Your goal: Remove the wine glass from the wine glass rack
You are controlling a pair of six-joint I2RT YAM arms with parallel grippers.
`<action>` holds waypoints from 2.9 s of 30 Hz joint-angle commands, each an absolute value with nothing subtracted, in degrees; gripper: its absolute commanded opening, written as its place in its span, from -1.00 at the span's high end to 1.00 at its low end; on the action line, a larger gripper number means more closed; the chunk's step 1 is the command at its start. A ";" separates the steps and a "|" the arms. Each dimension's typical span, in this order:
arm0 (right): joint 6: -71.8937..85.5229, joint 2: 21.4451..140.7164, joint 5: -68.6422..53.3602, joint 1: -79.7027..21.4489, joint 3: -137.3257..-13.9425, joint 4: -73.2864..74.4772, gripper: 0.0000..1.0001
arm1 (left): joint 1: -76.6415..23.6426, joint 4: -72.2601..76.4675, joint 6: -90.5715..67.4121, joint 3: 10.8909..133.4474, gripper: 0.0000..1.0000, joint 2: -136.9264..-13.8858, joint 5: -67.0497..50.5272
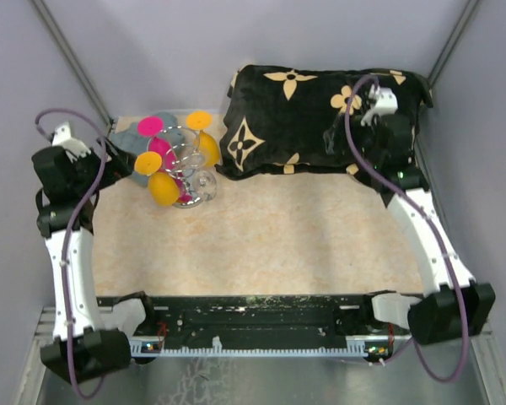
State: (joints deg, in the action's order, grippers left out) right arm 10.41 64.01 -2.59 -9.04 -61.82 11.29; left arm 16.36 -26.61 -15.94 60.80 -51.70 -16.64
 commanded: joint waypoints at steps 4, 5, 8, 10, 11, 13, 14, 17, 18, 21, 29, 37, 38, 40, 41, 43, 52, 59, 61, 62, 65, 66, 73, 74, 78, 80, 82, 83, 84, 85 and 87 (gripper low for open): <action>18.98 85.59 -20.43 -11.27 -92.97 31.01 -0.83 | 16.81 -24.22 -20.35 73.59 -1.00 -65.37 -26.54; 19.50 86.02 -20.13 -11.89 -93.78 30.12 -0.83 | 17.25 -22.91 -21.28 73.99 -0.99 -66.52 -27.65; 22.55 87.24 -22.53 -12.06 -95.38 27.77 -0.82 | 19.34 -20.12 -26.48 74.69 -1.00 -70.41 -31.25; 24.14 88.06 -24.44 -12.12 -95.76 26.30 -0.82 | 21.20 -18.04 -31.62 74.45 -1.00 -73.12 -34.12; 25.02 88.31 -25.62 -12.13 -95.60 24.98 -0.82 | 21.68 -16.76 -32.98 74.27 -1.00 -74.14 -35.16; 27.69 88.61 -27.77 -12.13 -94.52 21.07 -0.82 | 22.09 -13.97 -35.03 73.56 -0.99 -75.91 -36.37; 29.33 88.90 -28.70 -12.21 -94.08 18.95 -0.81 | 22.26 -12.01 -35.67 73.06 -0.99 -76.66 -37.41; 32.24 90.86 -30.54 -13.41 -94.77 14.98 -0.79 | 22.32 -7.17 -38.89 71.72 -0.96 -79.01 -38.67; 32.55 91.93 -30.80 -14.04 -95.77 14.61 -0.78 | 22.34 -5.54 -39.84 71.36 -0.96 -79.87 -39.12; 34.23 95.67 -32.51 -16.00 -98.33 12.38 -0.77 | 22.33 -2.68 -42.20 71.13 -0.94 -82.24 -40.12; 39.63 100.80 -34.50 -18.49 -99.14 4.58 -0.72 | 22.19 7.76 -50.95 67.86 -0.77 -86.26 -43.83; 40.05 100.53 -34.47 -18.89 -98.01 3.61 -0.72 | 19.99 11.63 -52.62 68.08 -0.46 -89.66 -42.83; 40.07 100.39 -34.39 -18.85 -97.74 3.60 -0.72 | 19.90 12.05 -52.82 68.42 -0.39 -90.25 -42.76; 40.05 100.22 -34.37 -18.90 -97.36 3.65 -0.72 | 19.79 12.26 -52.97 69.36 -0.32 -91.27 -42.63; 40.00 100.20 -34.37 -18.90 -97.28 3.66 -0.72 | 19.72 12.24 -52.96 69.93 -0.30 -91.78 -42.63; 39.98 100.14 -34.28 -18.90 -97.33 3.81 -0.72 | 19.69 12.15 -52.87 70.68 -0.28 -92.56 -42.55; 39.38 100.19 -33.87 -18.90 -97.25 4.31 -0.72 | 19.76 12.74 -53.19 71.49 -0.20 -93.64 -42.13; 39.21 100.58 -33.85 -18.90 -97.69 4.49 -0.71 | 19.73 13.85 -54.19 71.55 0.10 -94.38 -42.45; 39.05 100.63 -34.01 -18.89 -97.71 4.53 -0.71 | 19.77 14.13 -54.51 71.25 0.17 -94.47 -42.45; 39.04 100.57 -34.01 -18.90 -97.73 4.58 -0.71 | 19.78 14.21 -54.60 71.15 0.19 -94.52 -42.45; 38.72 100.60 -34.01 -18.89 -97.80 4.73 -0.71 | 19.75 14.62 -54.87 70.97 0.24 -94.65 -42.53; 38.68 100.62 -34.06 -18.90 -97.82 4.67 -0.71 | 19.76 14.74 -54.99 70.89 0.27 -94.61 -42.62; 38.68 100.77 -33.97 -18.88 -97.91 4.72 -0.71 | 19.75 15.36 -55.68 70.45 0.64 -94.66 -42.89; 38.65 100.68 -33.96 -18.83 -97.91 4.75 -0.71 | 19.77 15.42 -55.79 70.30 0.72 -94.66 -42.89; 38.25 100.64 -33.84 -18.90 -97.82 5.23 -0.71 | 19.77 16.11 -56.44 69.50 0.89 -94.44 -43.29; 38.05 100.54 -33.82 -18.90 -97.74 5.36 -0.71 | 19.78 16.69 -56.96 69.15 0.95 -94.27 -43.54; 37.92 100.55 -33.75 -18.90 -97.56 5.56 -0.71 | 19.78 17.27 -57.44 68.59 1.00 -94.14 -43.83; 37.87 100.42 -33.75 -18.89 -97.43 5.54 -0.71 | 19.78 17.50 -57.71 68.35 1.00 -94.05 -43.81; 37.80 100.40 -33.73 -18.85 -97.34 5.59 -0.71 | 19.78 17.72 -57.82 68.22 1.00 -93.97 -43.93; 37.79 100.29 -33.70 -18.89 -97.26 5.58 -0.71 | 19.78 17.82 -58.05 68.06 1.00 -93.92 -44.02; 37.72 100.22 -33.66 -18.89 -97.16 5.56 -0.71 | 19.78 18.13 -58.41 67.74 1.00 -93.80 -44.10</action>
State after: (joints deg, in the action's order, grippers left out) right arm 38.94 101.97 -33.71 -18.63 -96.75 7.70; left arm 19.79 15.33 -57.23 68.71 -94.39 -42.89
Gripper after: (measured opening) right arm 0.856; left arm 0.006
